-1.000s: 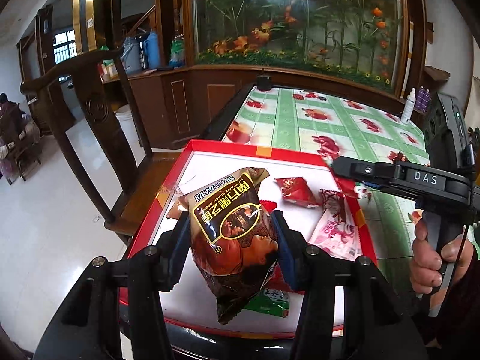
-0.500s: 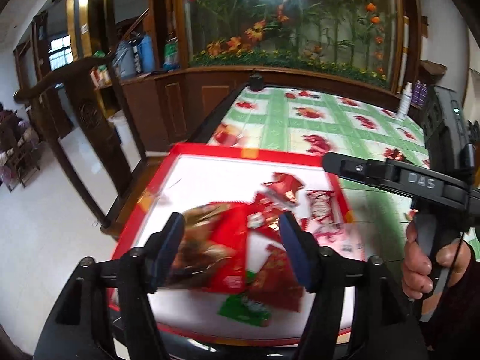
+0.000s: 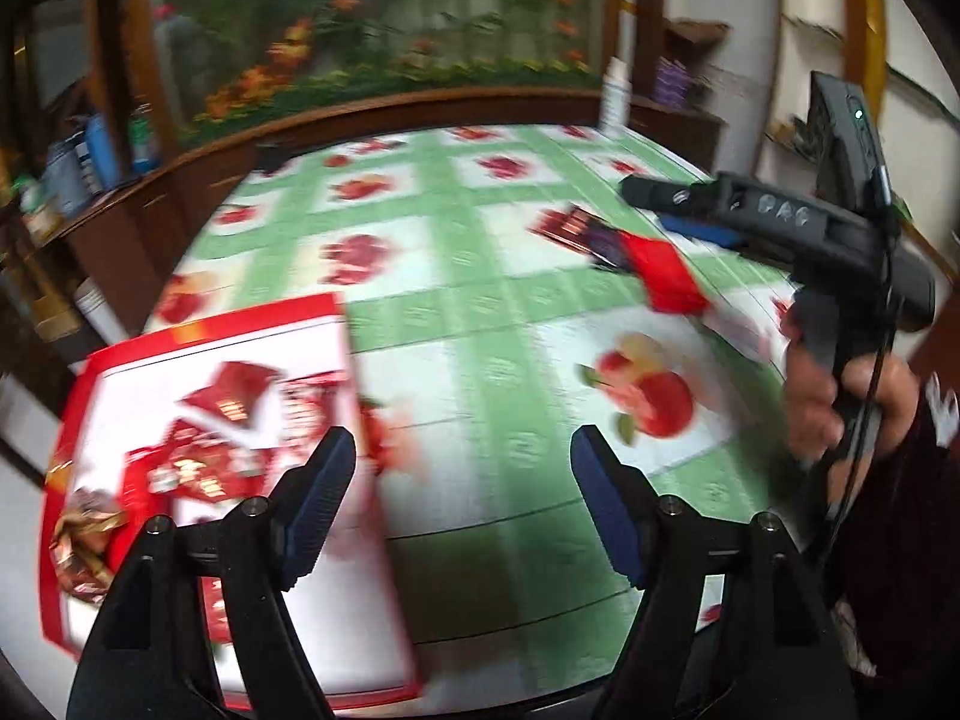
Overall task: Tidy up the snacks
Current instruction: 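Return both tools to the table and grasp pink packet with right tool, then grasp dark purple packet with left tool while right tool holds pink packet, then carry purple and pink packets over the box with both tools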
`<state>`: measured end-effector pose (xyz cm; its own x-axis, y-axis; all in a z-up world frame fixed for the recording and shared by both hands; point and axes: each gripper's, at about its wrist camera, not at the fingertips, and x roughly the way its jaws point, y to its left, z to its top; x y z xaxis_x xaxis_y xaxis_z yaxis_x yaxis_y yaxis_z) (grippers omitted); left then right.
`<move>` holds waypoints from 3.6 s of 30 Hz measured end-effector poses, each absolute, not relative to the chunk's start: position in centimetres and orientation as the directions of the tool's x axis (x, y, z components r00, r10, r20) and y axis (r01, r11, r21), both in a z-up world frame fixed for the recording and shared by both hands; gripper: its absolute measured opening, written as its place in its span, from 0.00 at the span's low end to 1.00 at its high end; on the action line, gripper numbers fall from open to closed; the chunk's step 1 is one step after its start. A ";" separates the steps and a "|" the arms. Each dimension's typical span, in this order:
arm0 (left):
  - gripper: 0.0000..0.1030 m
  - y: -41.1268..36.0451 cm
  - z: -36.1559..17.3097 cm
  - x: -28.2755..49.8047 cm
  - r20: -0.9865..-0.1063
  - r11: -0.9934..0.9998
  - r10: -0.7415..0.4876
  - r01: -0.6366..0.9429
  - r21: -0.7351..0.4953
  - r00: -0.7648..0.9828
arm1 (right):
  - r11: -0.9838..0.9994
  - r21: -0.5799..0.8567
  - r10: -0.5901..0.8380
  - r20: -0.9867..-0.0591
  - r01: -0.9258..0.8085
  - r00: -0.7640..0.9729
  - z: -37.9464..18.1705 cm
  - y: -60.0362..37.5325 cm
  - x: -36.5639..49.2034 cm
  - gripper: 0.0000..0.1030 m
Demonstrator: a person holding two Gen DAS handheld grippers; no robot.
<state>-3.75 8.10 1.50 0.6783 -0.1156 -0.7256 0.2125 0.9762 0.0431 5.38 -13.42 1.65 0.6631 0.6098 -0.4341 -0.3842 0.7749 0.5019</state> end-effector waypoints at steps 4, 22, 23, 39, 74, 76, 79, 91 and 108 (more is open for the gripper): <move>0.72 5.6 1.8 -1.9 -0.743 0.966 -0.137 0.253 0.045 0.655 | 0.832 0.457 0.540 -0.540 -0.314 0.646 0.0 -19.6 4.9 0.66; 0.72 -1.7 1.5 9.7 -0.826 0.971 -0.127 0.238 0.009 0.550 | 0.921 0.106 0.310 -0.785 -0.375 0.537 -4.6 -19.9 4.3 0.48; 0.72 -2.0 1.4 10.4 -0.827 0.972 -0.124 0.236 0.011 0.548 | 0.922 0.112 0.311 -0.784 -0.370 0.538 -4.7 -20.1 4.4 0.47; 0.72 -7.4 -3.3 17.4 -0.866 0.953 -0.145 0.303 0.008 0.478 | 0.974 0.189 0.227 -0.761 -0.126 0.608 -4.6 -25.4 6.1 0.42; 0.28 2.2 -4.3 2.4 -0.834 0.957 -0.214 0.281 -0.074 0.509 | 0.981 0.107 0.184 -0.777 -0.161 0.602 -4.9 -23.9 6.2 0.47; 0.28 2.4 -4.3 1.9 -0.832 0.956 -0.226 0.280 -0.090 0.506 | 0.983 0.092 0.171 -0.780 -0.161 0.602 -4.9 -23.6 5.9 0.46; 0.28 2.8 -4.2 1.3 -0.829 0.951 -0.259 0.279 -0.130 0.496 | 0.983 0.098 0.172 -0.783 -0.154 0.598 -4.8 -23.6 5.4 0.42; 0.23 5.0 -4.4 -1.4 -0.803 0.913 -0.395 0.285 -0.291 0.446 | 0.900 0.370 0.437 -0.760 -0.233 0.481 -4.4 -20.6 2.5 0.40; 0.21 8.7 -1.9 -4.3 -0.725 0.903 -0.430 0.261 -0.342 0.538 | 0.814 0.403 0.560 -0.737 -0.418 0.379 -2.2 -10.4 0.2 0.39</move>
<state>-4.29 8.72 -1.94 0.5383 -0.4301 -0.7247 0.2609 0.9028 -0.3419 0.24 -10.43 -2.24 0.3786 0.5596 -0.7372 -0.4183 0.8140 0.4031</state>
